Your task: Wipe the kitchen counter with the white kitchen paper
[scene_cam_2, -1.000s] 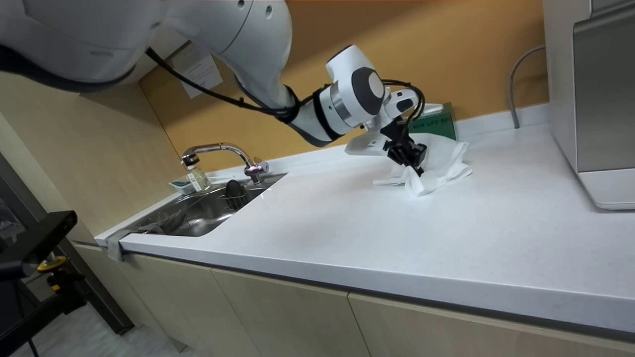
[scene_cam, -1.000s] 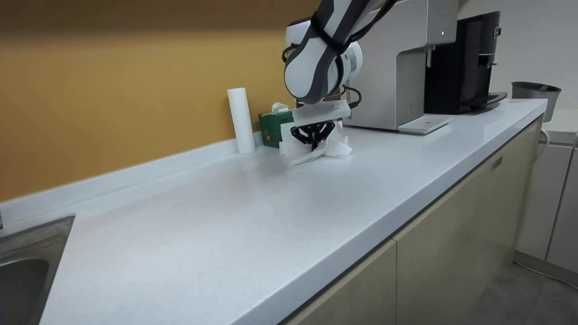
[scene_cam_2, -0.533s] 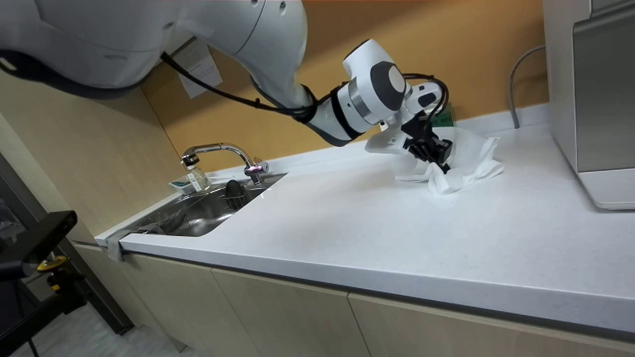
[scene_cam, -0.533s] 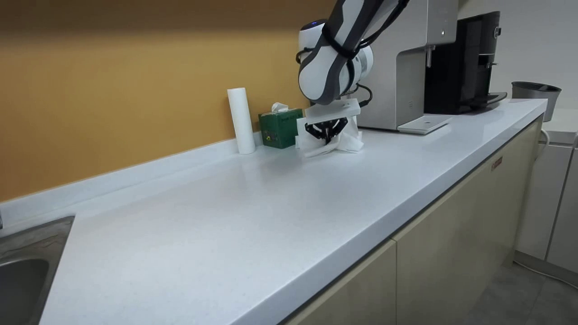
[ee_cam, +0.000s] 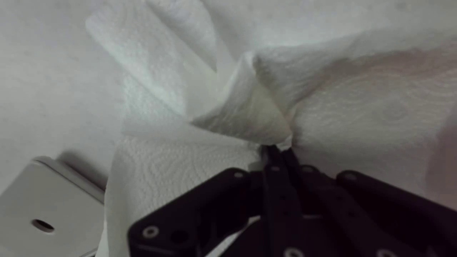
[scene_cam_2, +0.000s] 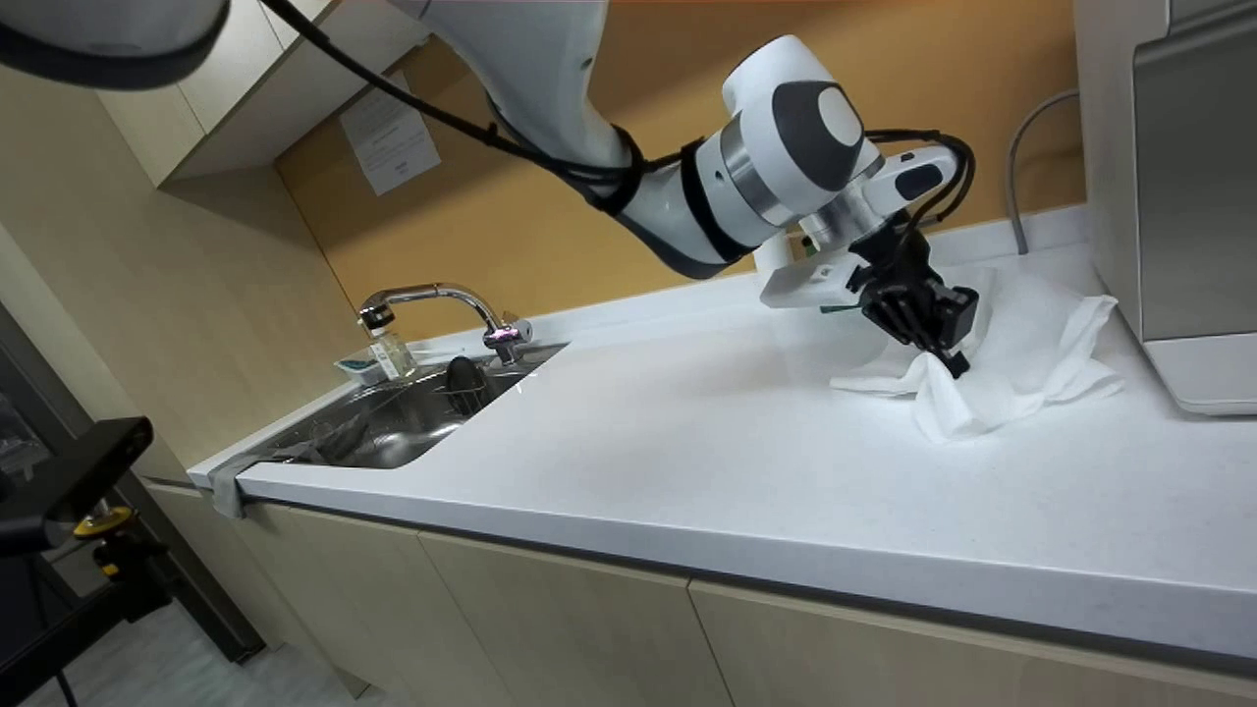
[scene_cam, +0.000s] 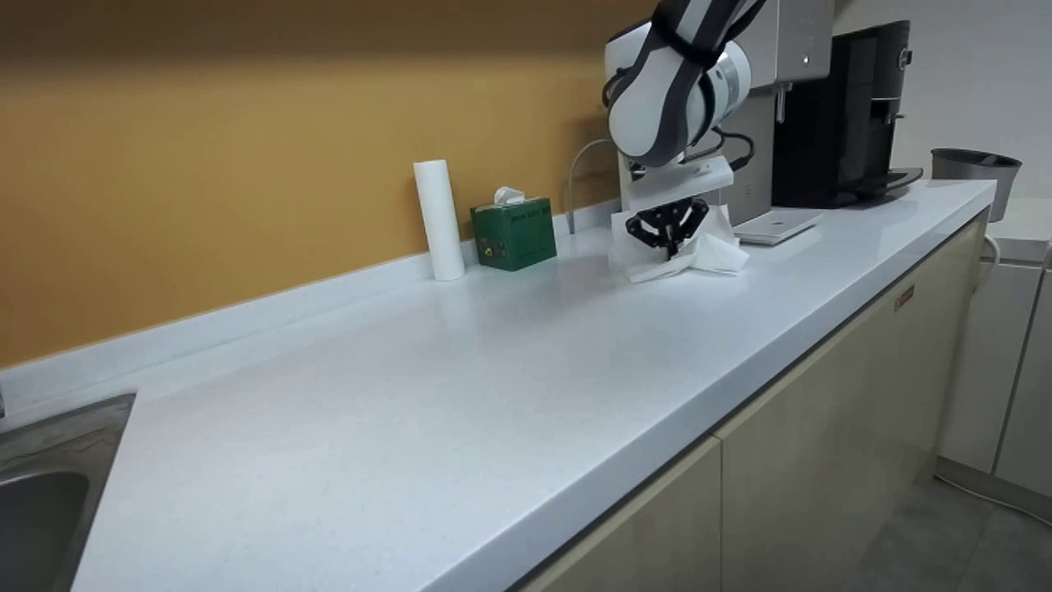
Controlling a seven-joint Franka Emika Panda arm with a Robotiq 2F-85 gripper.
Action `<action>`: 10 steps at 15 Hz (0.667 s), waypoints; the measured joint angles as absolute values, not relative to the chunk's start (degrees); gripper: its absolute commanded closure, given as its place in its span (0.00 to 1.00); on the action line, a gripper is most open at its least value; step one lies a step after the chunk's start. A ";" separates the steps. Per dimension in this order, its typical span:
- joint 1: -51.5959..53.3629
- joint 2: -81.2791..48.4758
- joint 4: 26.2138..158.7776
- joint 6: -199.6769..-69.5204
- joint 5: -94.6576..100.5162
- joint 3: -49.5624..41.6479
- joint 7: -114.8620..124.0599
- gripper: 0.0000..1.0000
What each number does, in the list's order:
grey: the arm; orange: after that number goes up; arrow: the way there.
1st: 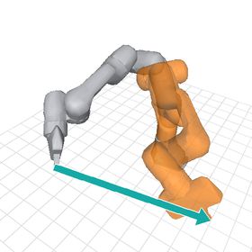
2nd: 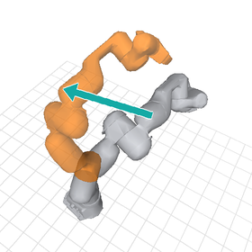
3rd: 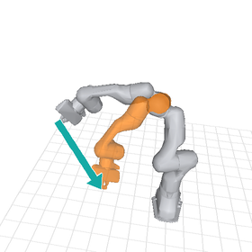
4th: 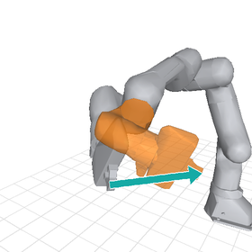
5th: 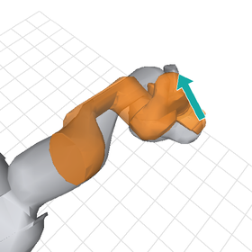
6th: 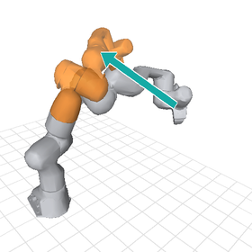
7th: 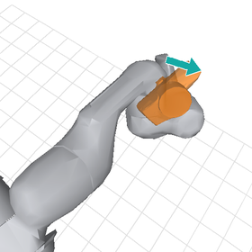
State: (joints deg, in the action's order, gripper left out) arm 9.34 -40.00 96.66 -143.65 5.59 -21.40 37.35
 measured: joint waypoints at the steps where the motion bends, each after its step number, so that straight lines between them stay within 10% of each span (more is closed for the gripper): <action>1: 8.88 -38.12 99.19 -142.55 5.73 -21.12 36.08 0.99; 10: 3.95 -23.25 117.87 -136.93 4.15 -9.78 19.92 0.99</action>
State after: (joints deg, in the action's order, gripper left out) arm 3.95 -23.25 117.87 -136.93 4.15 -9.78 19.92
